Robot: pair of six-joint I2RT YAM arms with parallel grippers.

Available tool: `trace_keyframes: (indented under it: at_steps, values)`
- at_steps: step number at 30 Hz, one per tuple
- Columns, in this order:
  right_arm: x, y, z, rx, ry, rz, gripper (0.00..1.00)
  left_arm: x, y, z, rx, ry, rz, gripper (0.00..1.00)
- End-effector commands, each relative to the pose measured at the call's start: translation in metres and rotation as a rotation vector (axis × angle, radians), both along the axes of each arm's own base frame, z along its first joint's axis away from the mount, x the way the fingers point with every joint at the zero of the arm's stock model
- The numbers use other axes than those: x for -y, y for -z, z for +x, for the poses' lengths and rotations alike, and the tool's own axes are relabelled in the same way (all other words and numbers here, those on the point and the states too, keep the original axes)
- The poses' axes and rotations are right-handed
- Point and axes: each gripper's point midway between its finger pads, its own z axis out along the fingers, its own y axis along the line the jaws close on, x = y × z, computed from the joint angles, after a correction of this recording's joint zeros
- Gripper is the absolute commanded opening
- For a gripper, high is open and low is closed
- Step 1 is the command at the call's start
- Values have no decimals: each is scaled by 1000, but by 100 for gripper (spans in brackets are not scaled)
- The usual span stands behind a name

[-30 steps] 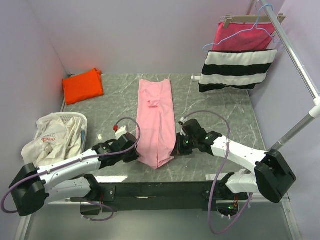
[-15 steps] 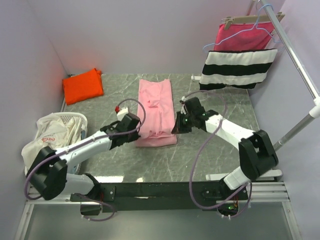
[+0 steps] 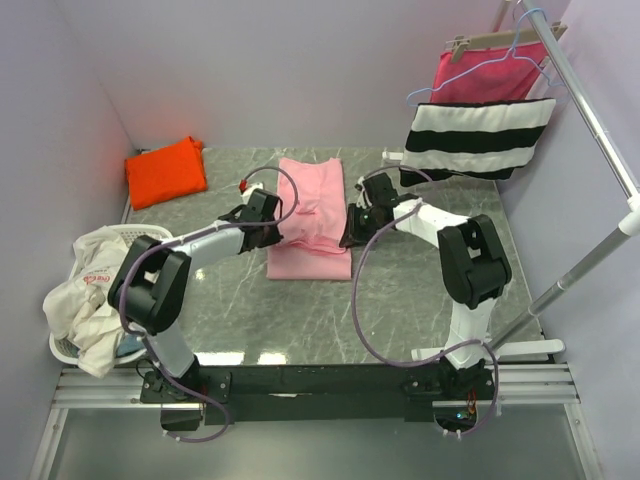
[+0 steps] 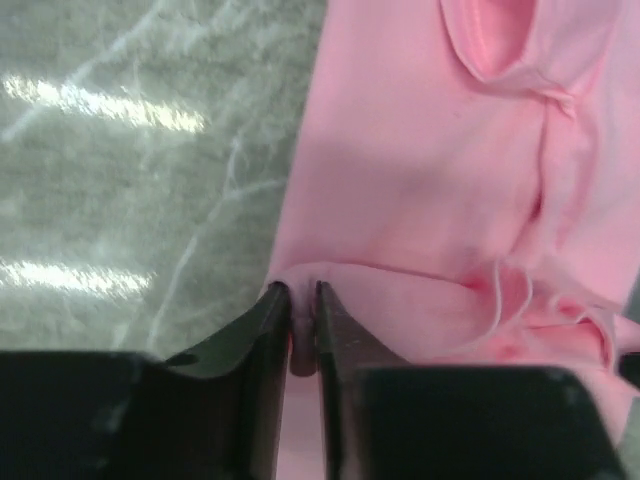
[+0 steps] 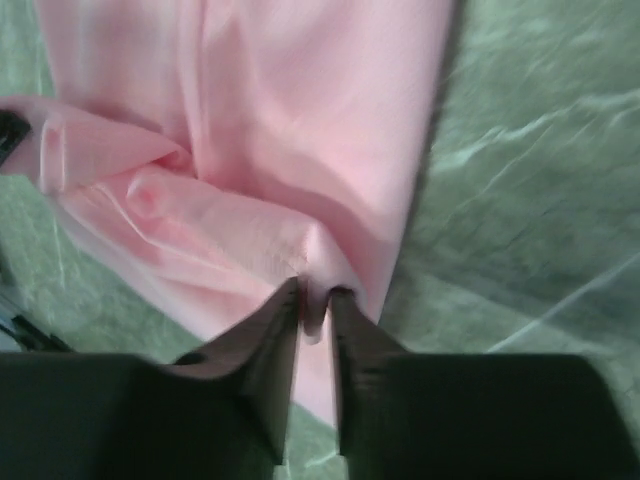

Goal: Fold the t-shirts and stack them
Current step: Fold the folded rectangular tshirt in 1/3 of the way

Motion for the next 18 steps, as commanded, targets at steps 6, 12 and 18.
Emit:
trace_keyframes:
  at_steps: [6,12,18]
  values:
    - [28,-71,72,314,121,-96,51,-20,-42,49,143,-58,37,77]
    - [3,-91,48,307,41,33,53,-16,-65,36,176,-12,-13,85]
    - [-31,-70,26,227,-47,93,53,15,-62,18,165,152,-150,85]
